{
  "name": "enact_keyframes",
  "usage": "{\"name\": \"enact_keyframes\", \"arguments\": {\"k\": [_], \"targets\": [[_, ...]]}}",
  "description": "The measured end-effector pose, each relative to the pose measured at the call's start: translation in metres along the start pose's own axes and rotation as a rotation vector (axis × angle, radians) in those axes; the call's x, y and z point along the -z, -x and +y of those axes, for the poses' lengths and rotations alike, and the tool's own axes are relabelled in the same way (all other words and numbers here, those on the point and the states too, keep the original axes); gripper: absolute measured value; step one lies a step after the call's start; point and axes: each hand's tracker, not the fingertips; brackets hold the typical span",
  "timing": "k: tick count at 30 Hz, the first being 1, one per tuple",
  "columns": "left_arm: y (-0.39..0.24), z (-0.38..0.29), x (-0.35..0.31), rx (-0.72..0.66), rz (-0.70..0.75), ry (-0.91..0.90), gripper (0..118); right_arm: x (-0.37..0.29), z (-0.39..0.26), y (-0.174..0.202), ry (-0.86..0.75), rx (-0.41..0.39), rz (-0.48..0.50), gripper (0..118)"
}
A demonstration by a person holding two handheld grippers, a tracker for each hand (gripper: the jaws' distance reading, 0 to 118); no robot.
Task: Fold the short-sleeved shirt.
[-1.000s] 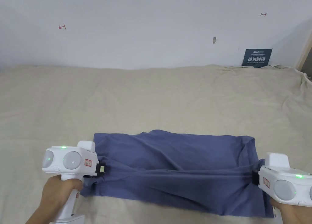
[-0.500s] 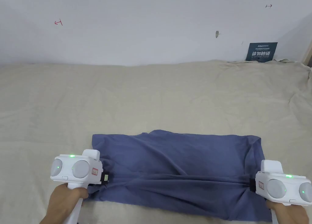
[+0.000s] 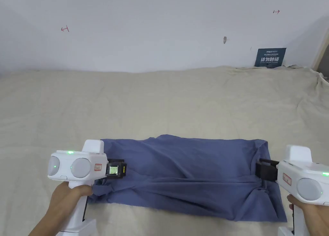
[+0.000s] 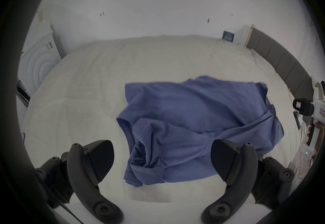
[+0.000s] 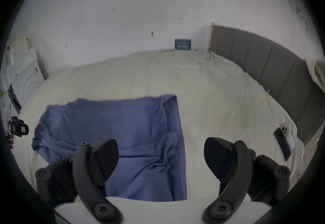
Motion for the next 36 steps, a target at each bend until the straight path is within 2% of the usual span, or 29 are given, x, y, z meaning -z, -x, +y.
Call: {"name": "enact_keyframes", "arguments": {"k": [6,9,12,13,15,17,18,20,21,22,26,32,36], "targets": [[-0.006,-0.001,-0.056,0.024,0.003,-0.156,114,-0.065,0.014,0.005,-0.148,-0.015,0.026,104],[-0.011,-0.012,-0.078,0.039,0.028,-0.271,113,-0.095,0.012,0.009,-0.206,0.006,0.05,104],[-0.015,-0.026,-0.096,0.029,0.031,-0.356,107,-0.119,0.006,0.012,-0.249,0.025,0.06,101],[-0.016,-0.03,-0.1,0.026,0.031,-0.373,100,-0.126,0.003,0.013,-0.259,0.03,0.058,97],[-0.017,-0.039,-0.107,0.03,0.034,-0.403,84,-0.137,-0.002,0.014,-0.286,0.031,0.061,80],[-0.02,-0.046,-0.112,0.033,0.046,-0.416,66,-0.145,-0.006,0.015,-0.304,0.026,0.054,51],[-0.021,-0.049,-0.114,0.032,0.049,-0.425,56,-0.148,-0.009,0.016,-0.312,0.021,0.048,40],[-0.022,-0.056,-0.116,0.037,0.048,-0.431,28,-0.148,-0.015,0.012,-0.329,0.025,0.043,12],[-0.023,-0.059,-0.116,0.037,0.049,-0.432,16,-0.15,-0.017,0.012,-0.338,0.024,0.036,3],[-0.024,-0.061,-0.116,0.038,0.052,-0.43,6,-0.151,-0.02,0.013,-0.348,0.019,0.022,2],[-0.024,-0.071,-0.115,0.038,0.043,-0.422,0,-0.153,-0.028,0.014,-0.361,-0.015,0.007,0],[-0.025,-0.076,-0.114,0.046,0.039,-0.392,0,-0.154,-0.03,0.015,-0.369,-0.034,0.003,0],[-0.019,-0.069,-0.105,0.018,0.018,-0.305,0,-0.156,-0.025,0.017,-0.368,-0.035,0.009,0]]}}
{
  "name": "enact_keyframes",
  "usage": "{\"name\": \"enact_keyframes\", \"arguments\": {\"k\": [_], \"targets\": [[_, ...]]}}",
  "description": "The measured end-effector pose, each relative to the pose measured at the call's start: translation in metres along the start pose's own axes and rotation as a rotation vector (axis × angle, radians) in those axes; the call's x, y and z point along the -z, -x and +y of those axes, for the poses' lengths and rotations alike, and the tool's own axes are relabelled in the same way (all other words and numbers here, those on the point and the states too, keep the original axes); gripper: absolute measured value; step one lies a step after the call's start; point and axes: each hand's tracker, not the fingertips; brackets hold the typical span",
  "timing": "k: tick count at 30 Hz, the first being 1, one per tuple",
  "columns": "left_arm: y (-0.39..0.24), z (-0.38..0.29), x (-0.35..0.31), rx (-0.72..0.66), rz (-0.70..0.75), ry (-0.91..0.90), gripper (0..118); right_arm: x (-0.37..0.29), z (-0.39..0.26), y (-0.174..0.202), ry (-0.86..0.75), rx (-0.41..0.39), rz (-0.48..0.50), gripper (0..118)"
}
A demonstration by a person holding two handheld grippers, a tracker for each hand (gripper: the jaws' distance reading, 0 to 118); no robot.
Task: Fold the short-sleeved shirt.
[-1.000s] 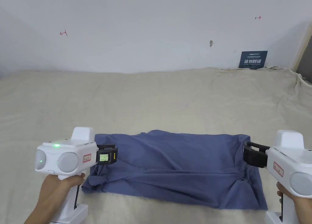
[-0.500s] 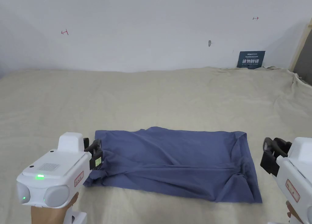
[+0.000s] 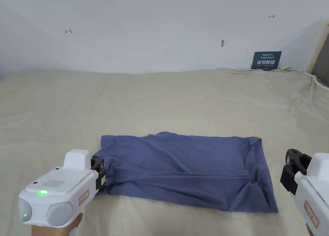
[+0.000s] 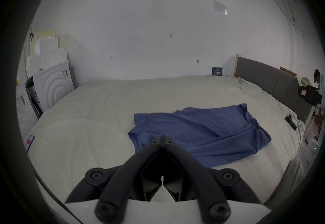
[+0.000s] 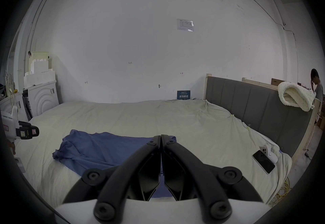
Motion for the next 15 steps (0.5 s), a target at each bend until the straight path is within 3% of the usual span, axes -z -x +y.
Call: {"name": "enact_keyframes", "arguments": {"k": [13,15], "targets": [[0.042,0.003,0.094,-0.081,-0.073,0.404,0,0.025,-0.003,-0.005,0.034,-0.004,0.003,0],[0.047,0.0,0.109,-0.095,-0.075,0.459,14,0.027,-0.003,-0.004,0.041,-0.002,0.003,0]]}}
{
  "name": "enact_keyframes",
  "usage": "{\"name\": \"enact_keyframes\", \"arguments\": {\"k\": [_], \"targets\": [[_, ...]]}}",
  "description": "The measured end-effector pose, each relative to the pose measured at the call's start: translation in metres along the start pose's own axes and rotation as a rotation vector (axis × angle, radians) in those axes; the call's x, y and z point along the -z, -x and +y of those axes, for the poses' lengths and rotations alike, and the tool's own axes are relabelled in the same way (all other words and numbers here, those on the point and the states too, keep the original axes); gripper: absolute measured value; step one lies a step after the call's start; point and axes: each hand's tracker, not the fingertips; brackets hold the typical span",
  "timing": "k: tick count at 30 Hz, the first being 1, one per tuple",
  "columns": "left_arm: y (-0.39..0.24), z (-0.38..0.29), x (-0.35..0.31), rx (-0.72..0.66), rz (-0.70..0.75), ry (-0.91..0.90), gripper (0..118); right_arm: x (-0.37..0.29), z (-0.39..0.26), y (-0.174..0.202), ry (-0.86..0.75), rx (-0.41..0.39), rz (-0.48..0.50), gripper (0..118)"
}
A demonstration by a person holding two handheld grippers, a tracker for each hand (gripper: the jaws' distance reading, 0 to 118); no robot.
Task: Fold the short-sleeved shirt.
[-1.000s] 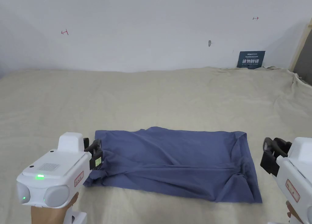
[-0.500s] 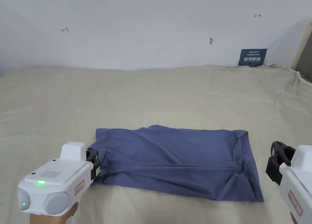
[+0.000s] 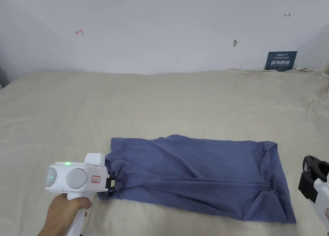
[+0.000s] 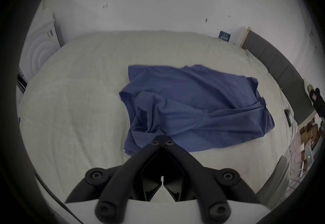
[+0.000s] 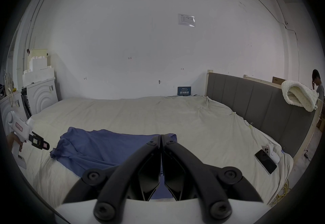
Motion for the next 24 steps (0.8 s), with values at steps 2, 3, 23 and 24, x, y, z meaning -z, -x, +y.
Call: {"name": "enact_keyframes", "arguments": {"k": [2,3,23,24], "targets": [[0.003,0.003,0.011,0.002,0.011,0.032,33,0.003,-0.001,0.001,0.008,0.002,-0.002,0],[0.002,0.003,0.016,0.014,0.022,0.068,39,0.005,-0.001,0.001,0.012,0.005,-0.003,0],[0.004,-0.011,0.055,-0.006,0.057,0.145,12,0.016,-0.013,0.002,0.082,0.027,-0.005,0],[0.003,-0.01,0.052,-0.002,0.054,0.138,12,0.019,-0.014,0.0,0.092,0.033,-0.003,0]]}}
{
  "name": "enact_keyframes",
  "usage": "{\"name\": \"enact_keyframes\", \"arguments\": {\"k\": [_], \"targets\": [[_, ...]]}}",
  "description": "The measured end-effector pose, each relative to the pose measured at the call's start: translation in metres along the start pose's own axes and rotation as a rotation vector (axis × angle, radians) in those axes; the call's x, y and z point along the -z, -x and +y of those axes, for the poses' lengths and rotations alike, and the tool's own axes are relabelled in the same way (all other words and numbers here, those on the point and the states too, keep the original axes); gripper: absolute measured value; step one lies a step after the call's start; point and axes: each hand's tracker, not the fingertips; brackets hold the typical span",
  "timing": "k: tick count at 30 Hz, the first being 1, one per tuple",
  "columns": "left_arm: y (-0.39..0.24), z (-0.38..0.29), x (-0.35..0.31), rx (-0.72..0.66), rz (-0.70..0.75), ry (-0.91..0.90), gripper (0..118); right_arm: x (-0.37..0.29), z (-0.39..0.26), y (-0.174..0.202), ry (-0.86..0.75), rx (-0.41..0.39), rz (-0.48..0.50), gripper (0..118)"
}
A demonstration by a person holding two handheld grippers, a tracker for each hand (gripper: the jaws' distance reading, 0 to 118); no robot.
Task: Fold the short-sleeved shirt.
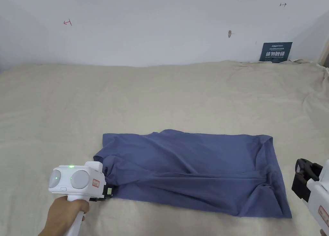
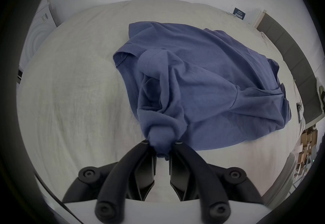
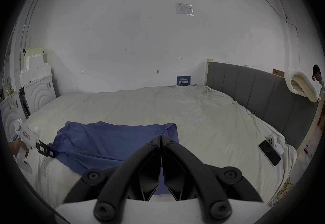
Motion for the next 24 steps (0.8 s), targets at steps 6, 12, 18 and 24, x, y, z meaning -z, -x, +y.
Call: {"name": "enact_keyframes", "arguments": {"k": [6,12,18,24], "targets": [[0.0,0.002,-0.026,0.005,-0.021,-0.057,11,0.042,-0.011,-0.014,0.184,0.035,0.003,1],[-0.002,0.004,-0.041,0.008,-0.035,-0.089,11,0.099,-0.042,-0.028,0.405,0.076,0.011,21],[-0.002,0.002,-0.042,0.004,-0.041,-0.09,11,0.136,-0.077,-0.036,0.526,0.065,-0.021,84],[0.002,-0.002,-0.038,0.002,-0.044,-0.086,11,0.136,-0.095,-0.024,0.621,0.045,-0.037,84]]}}
